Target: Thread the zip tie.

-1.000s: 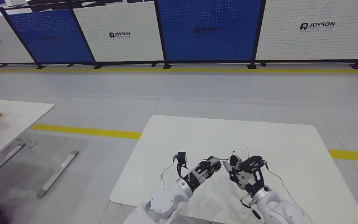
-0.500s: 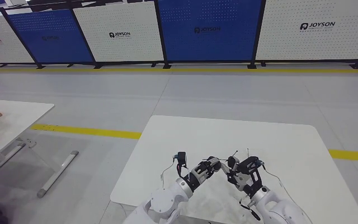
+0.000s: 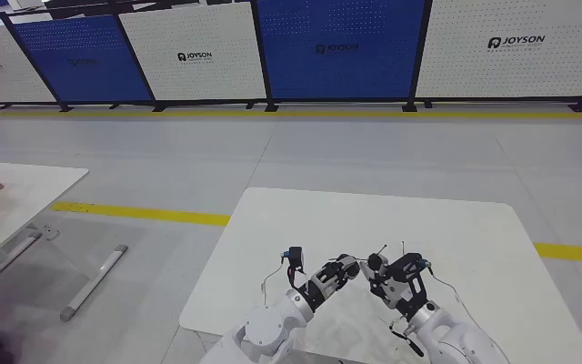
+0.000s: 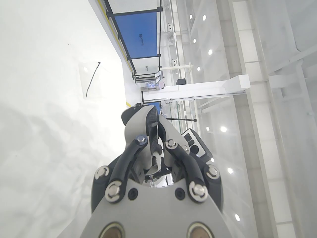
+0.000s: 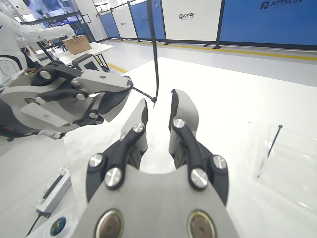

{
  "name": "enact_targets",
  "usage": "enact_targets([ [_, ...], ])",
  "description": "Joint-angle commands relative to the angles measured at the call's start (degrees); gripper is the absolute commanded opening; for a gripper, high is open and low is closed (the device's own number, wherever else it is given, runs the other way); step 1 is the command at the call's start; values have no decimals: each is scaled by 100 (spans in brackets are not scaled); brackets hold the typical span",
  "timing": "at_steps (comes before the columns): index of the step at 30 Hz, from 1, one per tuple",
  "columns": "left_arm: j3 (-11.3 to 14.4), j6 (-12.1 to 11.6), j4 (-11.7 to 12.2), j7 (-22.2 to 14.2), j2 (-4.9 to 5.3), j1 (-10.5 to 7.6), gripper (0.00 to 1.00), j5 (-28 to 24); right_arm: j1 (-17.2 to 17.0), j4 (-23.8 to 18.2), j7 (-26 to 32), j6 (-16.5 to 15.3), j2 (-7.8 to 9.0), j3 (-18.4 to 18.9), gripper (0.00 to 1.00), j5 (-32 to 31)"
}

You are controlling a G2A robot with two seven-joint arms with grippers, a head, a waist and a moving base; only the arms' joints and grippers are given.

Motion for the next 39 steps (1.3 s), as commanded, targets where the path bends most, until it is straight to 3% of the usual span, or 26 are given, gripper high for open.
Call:
enact_targets([
  [1, 0, 0, 0, 0, 0, 0, 0, 0, 8, 4, -7, 0, 8, -8, 0, 4],
  [16, 14, -10, -3, 11, -2, -4, 0, 5, 45, 107, 4, 0, 29, -20, 0, 45],
  [30, 45, -413, -43, -150, 17, 73, 0, -15, 97, 165, 105, 0, 43, -107, 0, -23],
  [39, 6, -542, -135, -237, 44, 165, 0, -50, 96, 179, 107, 0, 57, -143, 0, -75],
])
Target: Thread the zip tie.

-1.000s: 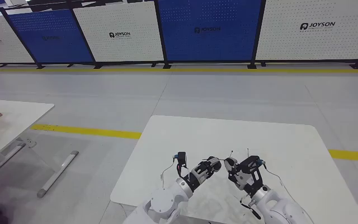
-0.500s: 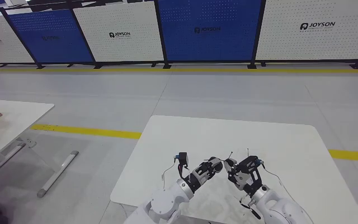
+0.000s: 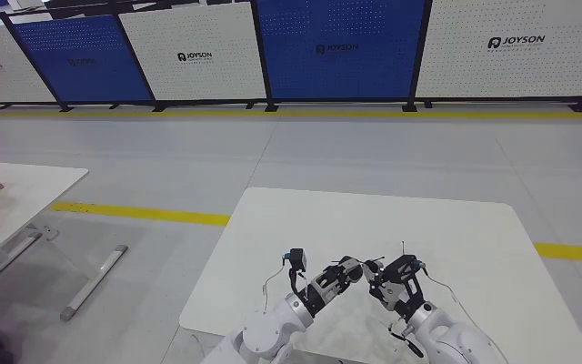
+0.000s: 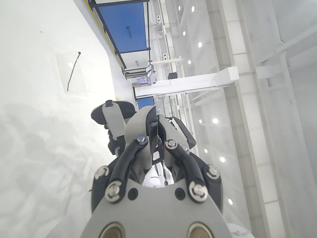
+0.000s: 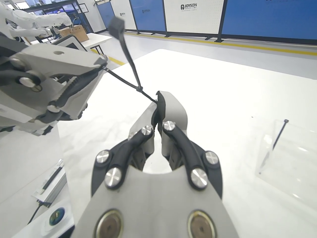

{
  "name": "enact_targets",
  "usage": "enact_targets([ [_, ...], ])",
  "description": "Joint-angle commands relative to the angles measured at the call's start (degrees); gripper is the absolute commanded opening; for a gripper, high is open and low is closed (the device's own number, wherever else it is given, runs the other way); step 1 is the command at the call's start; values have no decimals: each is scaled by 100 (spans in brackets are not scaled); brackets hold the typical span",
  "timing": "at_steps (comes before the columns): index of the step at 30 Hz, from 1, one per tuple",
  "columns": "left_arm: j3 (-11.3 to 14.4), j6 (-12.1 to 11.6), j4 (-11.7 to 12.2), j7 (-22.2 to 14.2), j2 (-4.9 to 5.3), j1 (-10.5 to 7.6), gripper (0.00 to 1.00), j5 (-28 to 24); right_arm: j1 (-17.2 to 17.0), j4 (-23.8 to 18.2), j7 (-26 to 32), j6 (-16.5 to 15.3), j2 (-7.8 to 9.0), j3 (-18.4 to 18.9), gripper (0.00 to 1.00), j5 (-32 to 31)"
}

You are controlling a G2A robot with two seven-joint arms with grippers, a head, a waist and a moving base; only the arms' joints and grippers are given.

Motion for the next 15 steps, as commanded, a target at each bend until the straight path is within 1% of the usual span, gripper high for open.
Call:
enact_targets([
  [1, -3, -28, -20, -8, 5, 18, 0, -2, -4, 1, 3, 0, 4, -3, 0, -15],
  [7, -17, -149, -109, -37, 21, 95, 0, -2, -25, 11, 3, 0, 17, -5, 0, -71],
  [15, -31, -249, -200, -81, 44, 183, 0, -5, -26, 44, 53, 0, 29, -37, 0, -129],
])
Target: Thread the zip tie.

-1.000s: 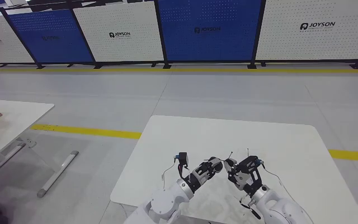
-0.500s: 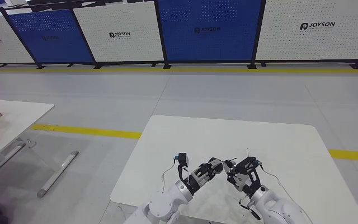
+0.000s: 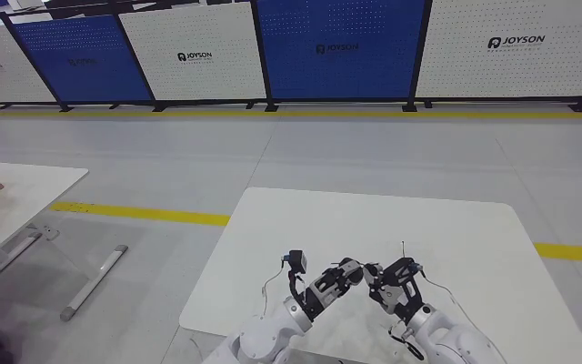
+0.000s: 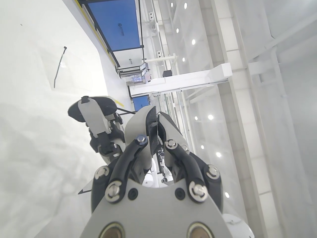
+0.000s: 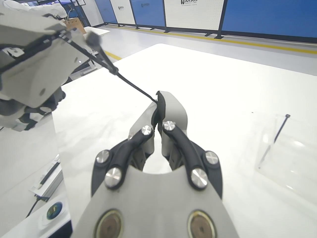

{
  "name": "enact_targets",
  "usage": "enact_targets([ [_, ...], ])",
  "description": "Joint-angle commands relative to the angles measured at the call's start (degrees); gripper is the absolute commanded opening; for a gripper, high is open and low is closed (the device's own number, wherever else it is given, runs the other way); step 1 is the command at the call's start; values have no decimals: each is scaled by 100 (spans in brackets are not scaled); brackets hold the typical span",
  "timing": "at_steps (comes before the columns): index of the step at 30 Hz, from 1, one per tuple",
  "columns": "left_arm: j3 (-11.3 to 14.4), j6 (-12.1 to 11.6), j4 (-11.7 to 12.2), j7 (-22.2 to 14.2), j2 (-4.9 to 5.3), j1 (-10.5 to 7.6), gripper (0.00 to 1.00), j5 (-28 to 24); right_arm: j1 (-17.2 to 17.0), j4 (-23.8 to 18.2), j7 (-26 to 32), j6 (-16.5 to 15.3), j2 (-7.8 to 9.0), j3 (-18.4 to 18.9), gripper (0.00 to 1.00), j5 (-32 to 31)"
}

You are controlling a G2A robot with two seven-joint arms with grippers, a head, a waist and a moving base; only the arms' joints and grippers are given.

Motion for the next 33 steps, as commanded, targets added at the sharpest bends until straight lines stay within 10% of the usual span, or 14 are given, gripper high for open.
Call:
enact_targets([
  [1, -2, -18, -19, -12, 5, 16, 0, -8, 1, 4, 13, 0, 3, -9, 0, -11],
  [28, -122, -157, -256, -44, 86, 249, 0, -58, 5, 41, 13, 0, -1, -39, 0, -90],
  [30, -105, -91, -228, 108, 77, 210, 0, -13, -6, 35, -20, 0, 0, -31, 100, -45],
  [33, -51, -2, -147, 266, 61, 121, 0, 53, -51, 8, -154, 0, 7, 30, 100, 79],
])
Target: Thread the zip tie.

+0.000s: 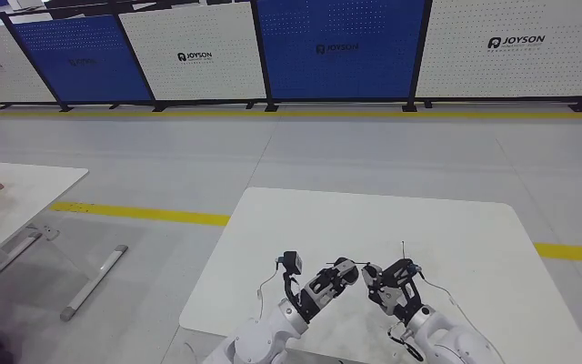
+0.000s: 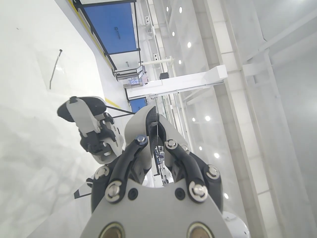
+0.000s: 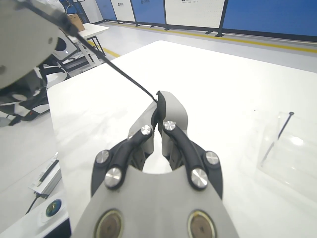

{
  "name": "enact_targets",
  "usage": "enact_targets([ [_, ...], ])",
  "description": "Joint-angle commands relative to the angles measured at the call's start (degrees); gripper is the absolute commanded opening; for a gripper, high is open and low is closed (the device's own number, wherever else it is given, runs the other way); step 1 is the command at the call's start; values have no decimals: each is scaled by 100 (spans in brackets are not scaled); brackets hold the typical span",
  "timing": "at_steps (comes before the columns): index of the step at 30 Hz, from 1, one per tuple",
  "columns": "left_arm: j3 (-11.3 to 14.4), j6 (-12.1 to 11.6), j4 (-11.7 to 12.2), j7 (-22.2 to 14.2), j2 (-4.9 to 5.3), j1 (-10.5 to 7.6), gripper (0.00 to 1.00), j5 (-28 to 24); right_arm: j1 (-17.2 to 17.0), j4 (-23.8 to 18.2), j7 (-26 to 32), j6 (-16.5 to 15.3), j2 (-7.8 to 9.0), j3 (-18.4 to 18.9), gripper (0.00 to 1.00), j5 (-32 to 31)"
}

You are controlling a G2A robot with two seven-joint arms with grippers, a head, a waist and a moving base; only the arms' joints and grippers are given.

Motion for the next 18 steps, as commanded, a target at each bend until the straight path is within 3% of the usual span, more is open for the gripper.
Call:
enact_targets([
  [1, 46, 11, 70, 92, -13, -65, 0, 43, -39, -19, -94, 0, 9, 47, 100, 79],
  [11, 91, 91, 330, 119, -48, -295, 0, -280, -278, -212, -466, 0, 106, 256, 100, 378],
  [18, 20, 10, 407, 291, -55, -343, 0, -310, -914, -627, -1147, 0, 265, 906, 100, 721],
])
